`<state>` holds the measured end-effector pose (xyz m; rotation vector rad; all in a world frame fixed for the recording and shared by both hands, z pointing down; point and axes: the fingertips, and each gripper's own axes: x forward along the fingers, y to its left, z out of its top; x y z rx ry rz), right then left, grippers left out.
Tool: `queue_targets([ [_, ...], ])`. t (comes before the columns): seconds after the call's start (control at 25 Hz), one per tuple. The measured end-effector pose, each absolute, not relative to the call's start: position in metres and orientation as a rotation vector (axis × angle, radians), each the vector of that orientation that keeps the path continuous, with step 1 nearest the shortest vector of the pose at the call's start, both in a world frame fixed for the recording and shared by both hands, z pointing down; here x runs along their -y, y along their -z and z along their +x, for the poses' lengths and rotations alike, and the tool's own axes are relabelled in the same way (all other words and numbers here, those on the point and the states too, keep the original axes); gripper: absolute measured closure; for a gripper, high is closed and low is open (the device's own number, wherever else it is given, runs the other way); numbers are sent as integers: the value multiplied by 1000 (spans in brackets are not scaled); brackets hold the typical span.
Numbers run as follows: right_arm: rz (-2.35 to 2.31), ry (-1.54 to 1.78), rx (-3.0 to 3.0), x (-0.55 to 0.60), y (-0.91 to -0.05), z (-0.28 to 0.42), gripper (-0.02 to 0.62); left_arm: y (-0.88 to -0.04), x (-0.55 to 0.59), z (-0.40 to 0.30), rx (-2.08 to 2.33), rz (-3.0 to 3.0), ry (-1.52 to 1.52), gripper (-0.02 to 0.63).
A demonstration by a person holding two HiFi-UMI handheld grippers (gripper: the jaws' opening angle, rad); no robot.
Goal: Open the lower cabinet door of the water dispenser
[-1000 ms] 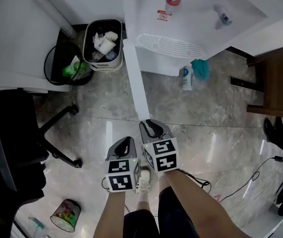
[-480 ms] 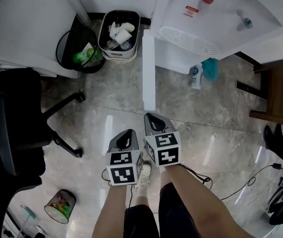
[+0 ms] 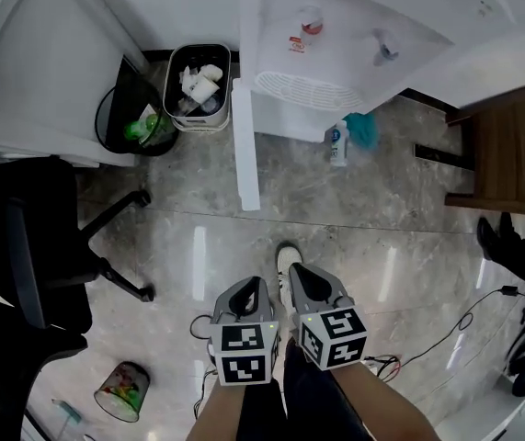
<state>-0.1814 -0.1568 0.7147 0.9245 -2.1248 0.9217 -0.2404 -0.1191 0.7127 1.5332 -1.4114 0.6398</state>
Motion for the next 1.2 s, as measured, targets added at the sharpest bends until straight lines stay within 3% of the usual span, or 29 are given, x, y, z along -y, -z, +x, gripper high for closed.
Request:
queue_targets([
  [0.4, 996, -957, 2070, 133, -694, -136, 601, -688, 112, -204, 1360, 1617, -700, 600],
  [1.2, 1025, -949, 2063, 133, -696, -131, 601, -699, 108, -206, 1359, 1585, -686, 600],
])
